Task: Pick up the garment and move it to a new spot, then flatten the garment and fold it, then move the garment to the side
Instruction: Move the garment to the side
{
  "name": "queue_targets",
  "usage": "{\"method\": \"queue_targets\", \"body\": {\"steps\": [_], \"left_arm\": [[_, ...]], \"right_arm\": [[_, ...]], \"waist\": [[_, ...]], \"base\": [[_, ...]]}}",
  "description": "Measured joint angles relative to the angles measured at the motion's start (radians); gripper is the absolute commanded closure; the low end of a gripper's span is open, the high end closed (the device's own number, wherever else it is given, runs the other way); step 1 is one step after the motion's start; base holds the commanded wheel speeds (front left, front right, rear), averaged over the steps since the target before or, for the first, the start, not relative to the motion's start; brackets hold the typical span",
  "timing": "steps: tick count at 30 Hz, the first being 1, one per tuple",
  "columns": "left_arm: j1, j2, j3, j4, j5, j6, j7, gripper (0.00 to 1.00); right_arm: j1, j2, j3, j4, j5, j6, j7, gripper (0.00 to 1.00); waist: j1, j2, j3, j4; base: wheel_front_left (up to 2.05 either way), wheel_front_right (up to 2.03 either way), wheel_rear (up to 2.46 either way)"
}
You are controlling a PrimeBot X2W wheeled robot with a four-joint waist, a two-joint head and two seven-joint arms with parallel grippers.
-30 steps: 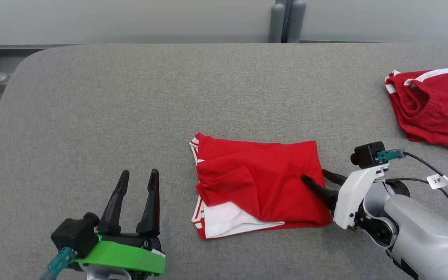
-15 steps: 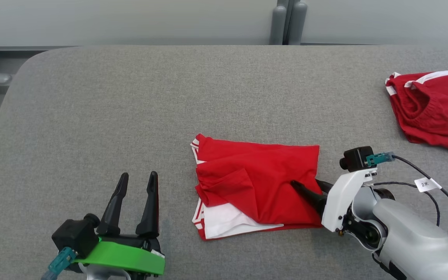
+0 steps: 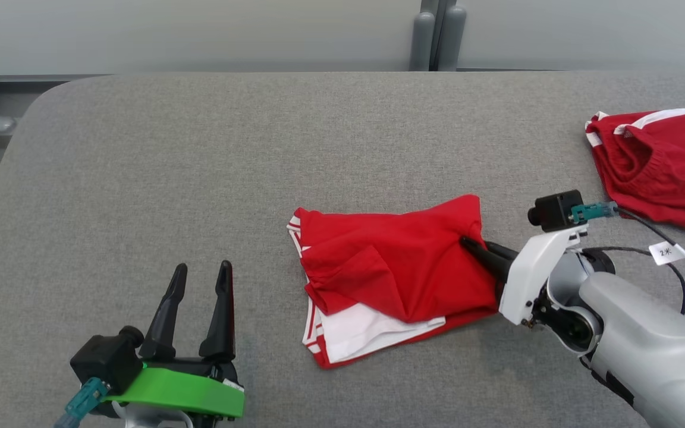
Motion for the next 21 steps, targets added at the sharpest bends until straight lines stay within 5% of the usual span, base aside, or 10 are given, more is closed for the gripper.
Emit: {"method": "queue_targets", "body": {"steps": [21], "left_arm": [[0.001, 0.000, 0.013, -0.001, -0.007, 0.000, 0.000, 0.00]], "right_arm": [[-0.199, -0.210, -0.003, -0.045, -0.114, 0.001, 0.034, 1.00]], "waist": [[0.0000, 0.0000, -0.026, -0.059]], "base": [[0.00, 0.00, 0.00]]}}
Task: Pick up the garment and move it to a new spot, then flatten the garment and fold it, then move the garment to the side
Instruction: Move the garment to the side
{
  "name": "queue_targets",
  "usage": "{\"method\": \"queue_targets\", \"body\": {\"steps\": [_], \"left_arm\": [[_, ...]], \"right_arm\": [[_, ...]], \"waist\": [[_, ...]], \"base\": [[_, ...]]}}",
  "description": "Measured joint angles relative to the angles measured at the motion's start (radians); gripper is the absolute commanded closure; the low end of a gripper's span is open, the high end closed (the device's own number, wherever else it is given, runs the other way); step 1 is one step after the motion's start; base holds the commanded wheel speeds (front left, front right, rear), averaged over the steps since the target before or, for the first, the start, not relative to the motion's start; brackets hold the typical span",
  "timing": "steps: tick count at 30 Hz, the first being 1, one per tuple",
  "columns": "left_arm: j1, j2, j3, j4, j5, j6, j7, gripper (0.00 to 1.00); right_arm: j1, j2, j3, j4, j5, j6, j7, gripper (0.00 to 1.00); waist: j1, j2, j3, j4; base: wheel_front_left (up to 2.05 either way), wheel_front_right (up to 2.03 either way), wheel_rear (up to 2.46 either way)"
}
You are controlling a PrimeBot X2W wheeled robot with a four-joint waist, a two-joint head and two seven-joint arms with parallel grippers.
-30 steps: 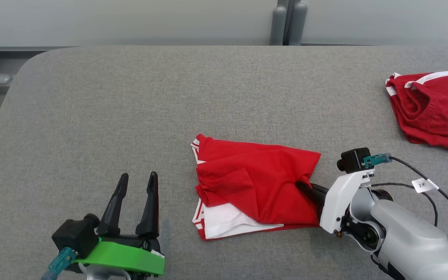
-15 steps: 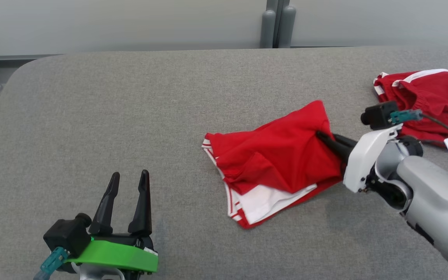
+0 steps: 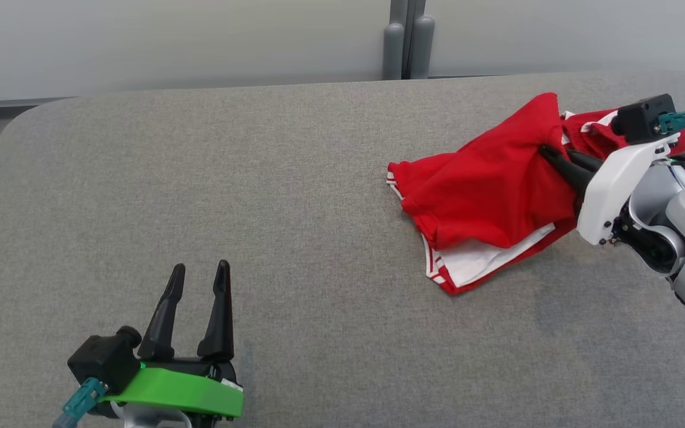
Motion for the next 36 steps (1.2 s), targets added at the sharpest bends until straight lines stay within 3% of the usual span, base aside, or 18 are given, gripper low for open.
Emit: {"method": "queue_targets", "body": {"steps": [9, 18, 27, 36], "left_arm": [[0.000, 0.000, -0.001, -0.002, -0.002, 0.000, -0.001, 0.00], [0.000, 0.000, -0.001, -0.020, -0.002, 0.000, -0.001, 0.00], [-0.002, 0.012, -0.002, -0.035, 0.008, 0.000, 0.000, 0.00], [-0.012, 0.028, -0.016, -0.038, 0.019, 0.000, 0.011, 0.00]], "right_arm": [[-0.053, -0.005, -0.018, -0.023, 0.011, 0.000, 0.031, 1.00], [-0.140, -0.089, -0.072, 0.021, 0.030, -0.021, 0.083, 1.00], [-0.204, -0.127, -0.071, 0.053, 0.024, -0.022, 0.145, 1.00], [-0.241, -0.165, -0.082, 0.115, 0.000, -0.049, 0.159, 1.00]], "waist": [[0.0000, 0.0000, 0.005, 0.005], [0.0000, 0.0000, 0.037, 0.010], [0.0000, 0.0000, 0.078, 0.010], [0.0000, 0.0000, 0.127, 0.021]], "base": [[0.00, 0.00, 0.00], [0.00, 0.00, 0.00], [0.00, 0.00, 0.00], [0.00, 0.00, 0.00]]}}
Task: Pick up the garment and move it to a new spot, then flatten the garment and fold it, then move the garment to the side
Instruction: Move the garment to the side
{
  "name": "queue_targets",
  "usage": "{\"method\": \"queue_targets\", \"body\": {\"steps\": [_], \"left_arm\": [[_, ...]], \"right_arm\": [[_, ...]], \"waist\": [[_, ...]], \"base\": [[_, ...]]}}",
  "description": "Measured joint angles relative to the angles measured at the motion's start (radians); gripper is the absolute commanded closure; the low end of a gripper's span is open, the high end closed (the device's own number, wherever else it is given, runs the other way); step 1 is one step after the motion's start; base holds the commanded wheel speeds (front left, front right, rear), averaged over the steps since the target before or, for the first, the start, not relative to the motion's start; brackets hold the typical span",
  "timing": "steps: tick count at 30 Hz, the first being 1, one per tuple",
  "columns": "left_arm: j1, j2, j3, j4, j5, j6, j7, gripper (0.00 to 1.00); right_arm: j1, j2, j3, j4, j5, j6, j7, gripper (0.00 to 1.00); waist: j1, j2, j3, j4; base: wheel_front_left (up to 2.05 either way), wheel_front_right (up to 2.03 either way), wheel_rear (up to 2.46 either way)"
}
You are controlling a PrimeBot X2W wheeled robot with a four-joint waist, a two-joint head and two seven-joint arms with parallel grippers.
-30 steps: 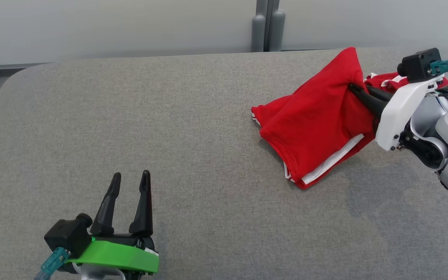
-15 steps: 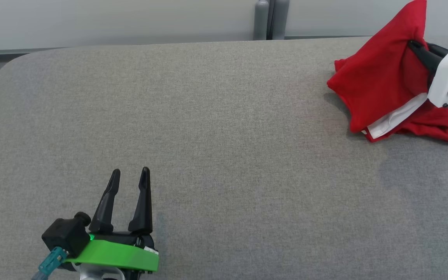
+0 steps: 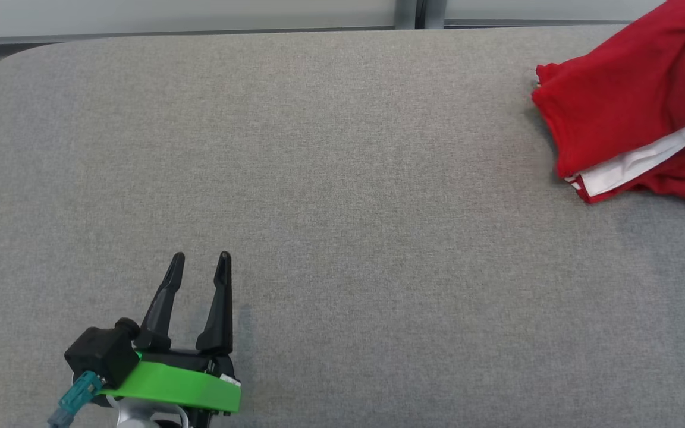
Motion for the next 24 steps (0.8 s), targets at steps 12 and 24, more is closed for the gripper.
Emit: {"method": "queue_targets", "body": {"steps": [12, 24], "left_arm": [[-0.015, 0.044, 0.020, -0.059, 0.038, 0.008, 0.023, 0.00], [-0.035, 0.084, 0.021, -0.125, 0.065, 0.009, 0.060, 0.00]], "right_arm": [[-0.005, -0.068, -0.024, 0.100, -0.040, -0.036, -0.052, 1.00], [0.001, -0.105, -0.023, 0.218, -0.093, -0.110, -0.148, 1.00]], "waist": [[0.0000, 0.0000, 0.058, 0.018], [0.0000, 0.0000, 0.127, 0.023]], "base": [[0.00, 0.00, 0.00], [0.00, 0.00, 0.00]]}}
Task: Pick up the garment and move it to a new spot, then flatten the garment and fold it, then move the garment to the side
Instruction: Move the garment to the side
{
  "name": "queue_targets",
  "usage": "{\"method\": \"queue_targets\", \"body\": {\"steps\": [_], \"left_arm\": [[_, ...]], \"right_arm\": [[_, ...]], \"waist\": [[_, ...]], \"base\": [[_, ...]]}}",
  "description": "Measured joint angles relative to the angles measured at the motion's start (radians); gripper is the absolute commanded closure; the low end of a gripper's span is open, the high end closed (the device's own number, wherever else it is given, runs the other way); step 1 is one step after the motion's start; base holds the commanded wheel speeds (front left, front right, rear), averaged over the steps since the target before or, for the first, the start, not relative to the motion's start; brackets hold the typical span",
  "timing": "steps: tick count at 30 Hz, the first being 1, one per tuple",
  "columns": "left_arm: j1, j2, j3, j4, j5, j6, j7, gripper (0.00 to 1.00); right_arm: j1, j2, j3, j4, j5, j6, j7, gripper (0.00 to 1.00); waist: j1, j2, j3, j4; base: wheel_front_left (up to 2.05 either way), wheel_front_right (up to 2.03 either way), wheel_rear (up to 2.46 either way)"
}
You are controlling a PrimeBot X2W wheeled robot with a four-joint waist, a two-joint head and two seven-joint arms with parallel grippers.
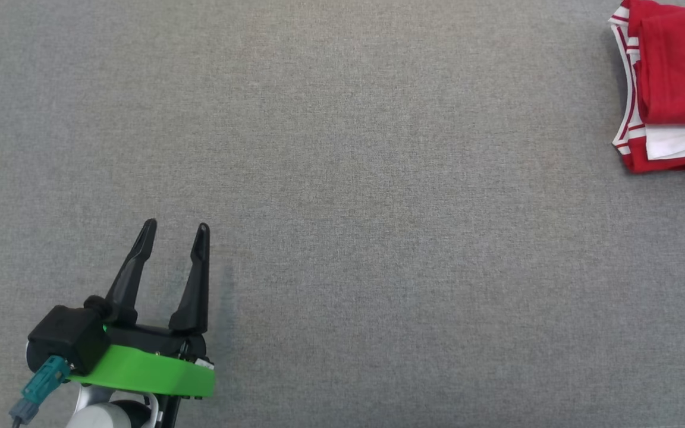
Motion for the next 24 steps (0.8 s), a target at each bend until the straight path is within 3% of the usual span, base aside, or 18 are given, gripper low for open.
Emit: {"method": "queue_targets", "body": {"steps": [2, 4, 6, 7, 8, 24], "left_arm": [[0.000, 0.011, 0.003, -0.006, 0.003, 0.004, 0.003, 0.00], [0.001, 0.015, 0.006, -0.016, 0.004, 0.007, 0.013, 0.00], [0.001, 0.019, 0.007, -0.029, 0.006, 0.008, 0.019, 0.00], [0.001, 0.021, 0.008, -0.031, 0.008, 0.009, 0.020, 0.00], [0.001, 0.023, 0.009, -0.034, 0.010, 0.009, 0.027, 0.00], [0.001, 0.029, 0.012, -0.062, 0.011, 0.018, 0.050, 0.00]], "right_arm": [[0.002, 0.006, -0.002, 0.011, 0.000, -0.012, -0.017, 0.97], [0.005, 0.024, -0.009, 0.023, 0.001, -0.028, -0.035, 0.78], [0.014, 0.048, -0.015, 0.027, 0.008, -0.029, -0.046, 0.51], [0.020, 0.062, -0.019, 0.030, 0.012, -0.030, -0.057, 0.04], [0.023, 0.076, -0.021, 0.033, 0.016, -0.030, -0.065, 0.00], [0.081, 0.159, -0.048, 0.101, 0.051, -0.047, -0.164, 0.00]], "waist": [[0.0000, 0.0000, 0.008, -0.002], [0.0000, 0.0000, 0.015, -0.006], [0.0000, 0.0000, 0.022, -0.011], [0.0000, 0.0000, 0.026, -0.014], [0.0000, 0.0000, 0.030, -0.018], [0.0000, 0.0000, 0.053, -0.059]], "base": [[0.00, 0.00, 0.00], [0.00, 0.00, 0.00], [0.00, 0.00, 0.00], [0.00, 0.00, 0.00], [0.00, 0.00, 0.00], [0.00, 0.00, 0.00]]}}
